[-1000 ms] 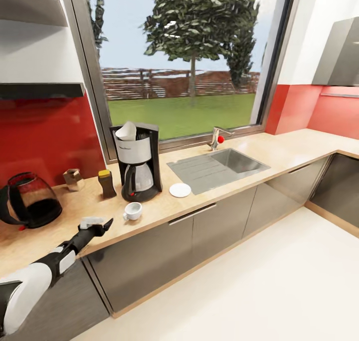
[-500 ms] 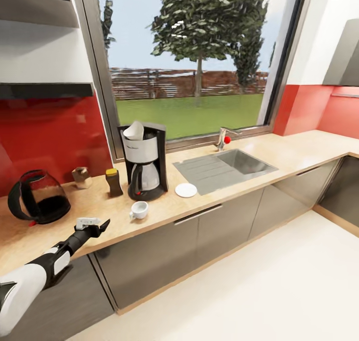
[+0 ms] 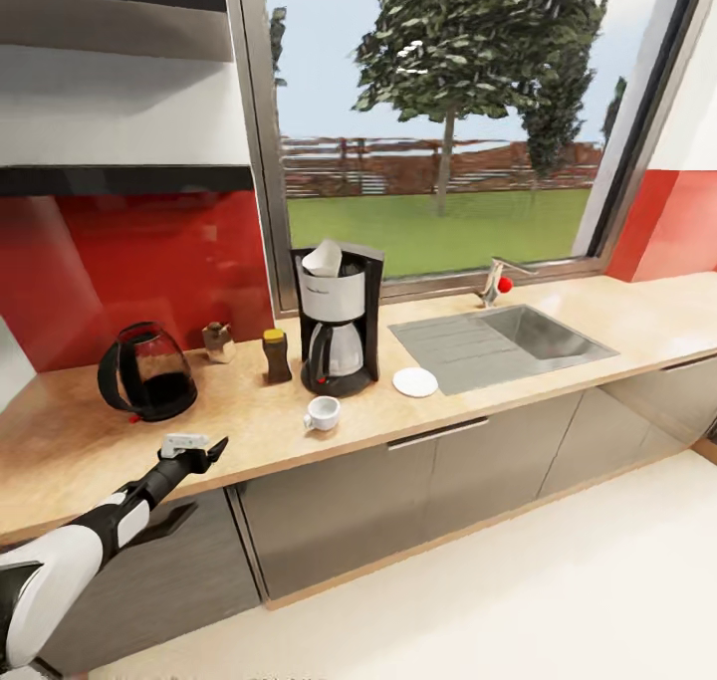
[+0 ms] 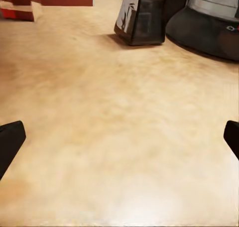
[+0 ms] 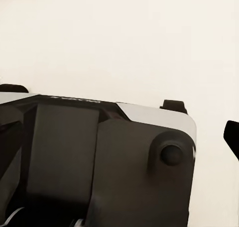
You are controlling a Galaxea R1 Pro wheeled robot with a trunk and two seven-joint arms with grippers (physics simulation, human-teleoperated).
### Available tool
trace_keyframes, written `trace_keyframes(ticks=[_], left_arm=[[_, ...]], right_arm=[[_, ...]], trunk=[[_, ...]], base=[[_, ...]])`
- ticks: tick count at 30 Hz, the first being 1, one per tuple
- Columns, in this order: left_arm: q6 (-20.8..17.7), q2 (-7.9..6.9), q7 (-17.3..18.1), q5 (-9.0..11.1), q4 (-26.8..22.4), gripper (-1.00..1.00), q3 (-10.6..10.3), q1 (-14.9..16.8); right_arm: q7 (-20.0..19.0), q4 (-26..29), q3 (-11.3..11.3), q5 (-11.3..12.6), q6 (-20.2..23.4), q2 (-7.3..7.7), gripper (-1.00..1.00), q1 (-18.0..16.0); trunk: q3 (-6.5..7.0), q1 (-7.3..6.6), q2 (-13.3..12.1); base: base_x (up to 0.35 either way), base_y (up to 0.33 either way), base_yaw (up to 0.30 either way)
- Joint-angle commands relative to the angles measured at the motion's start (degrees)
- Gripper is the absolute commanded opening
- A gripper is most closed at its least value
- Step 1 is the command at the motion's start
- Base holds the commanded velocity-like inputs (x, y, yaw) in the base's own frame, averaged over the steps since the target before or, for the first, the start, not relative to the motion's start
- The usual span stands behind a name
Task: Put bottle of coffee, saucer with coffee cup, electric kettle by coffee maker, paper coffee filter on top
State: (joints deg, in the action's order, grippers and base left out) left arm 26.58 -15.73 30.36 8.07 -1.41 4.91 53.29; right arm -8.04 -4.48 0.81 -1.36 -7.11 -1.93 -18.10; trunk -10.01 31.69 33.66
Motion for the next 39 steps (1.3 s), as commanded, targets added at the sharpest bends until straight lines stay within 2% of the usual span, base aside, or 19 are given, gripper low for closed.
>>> trace_keyframes(ticks=[1,20,23,26,28,31,34,37,39], left_arm=[[-0.13,-0.01,0.58,0.28,0.09,1.00,0.43,0.06],[-0.13,0.65,0.49,0.28,0.01,1.00,0.89,0.06],[-0.15,-0.17,0.77,0.28,-0.59,1.00,1.54,0.09],[-0.36,-2.61,0.90,0.25,-1.90,1.00,1.71,0.09],[-1.30,-3.59,0.92,0.17,-3.04,1.00,1.75,0.12],[-4.12,-4.96,0.71,-0.05,-7.94,1.00,1.70,0.08],[-5.43,-5.18,0.62,-0.19,-11.01,1.00,1.67,0.18],[-11.08,-5.14,0.71,-0.37,-15.95,1.00,1.36,0.22],[-12.29,-5.09,0.73,-0.45,-17.27,1.00,1.19,0.19]], right_arm=[[-0.09,-0.27,0.07,-0.13,-0.45,0.00,1.00,-0.13],[-0.05,-0.27,-0.01,-0.05,-0.45,0.00,1.00,-0.13],[-0.05,-0.27,-0.02,-0.05,-0.45,0.00,1.00,-0.12],[-0.05,-0.27,0.02,-0.05,-0.45,0.00,1.00,-0.13],[-0.05,-0.27,0.05,-0.05,-0.45,0.00,1.00,-0.11],[-0.05,-0.27,0.12,-0.05,-0.45,0.00,1.00,-0.10],[-0.05,-0.27,0.15,-0.05,-0.45,0.00,1.00,-0.11],[-0.05,-0.27,0.15,-0.05,-0.45,0.00,1.00,-0.12],[-0.05,-0.27,0.16,-0.05,-0.45,0.00,1.00,-0.16]], trunk=[[-0.10,0.02,0.09],[-0.19,0.02,0.09],[-0.29,0.02,0.09],[-0.39,0.02,0.09],[-0.43,0.02,0.09],[-0.44,0.02,0.09],[-0.44,0.02,0.09],[-0.44,0.02,0.09],[-0.44,0.02,0.09]], base=[[0.000,0.000,0.294],[0.013,0.000,0.293],[0.001,0.000,0.287],[0.000,0.000,0.240],[0.000,0.000,0.108],[0.000,0.000,0.024],[0.000,0.000,0.005],[0.000,0.000,0.001],[0.000,0.000,0.000]])
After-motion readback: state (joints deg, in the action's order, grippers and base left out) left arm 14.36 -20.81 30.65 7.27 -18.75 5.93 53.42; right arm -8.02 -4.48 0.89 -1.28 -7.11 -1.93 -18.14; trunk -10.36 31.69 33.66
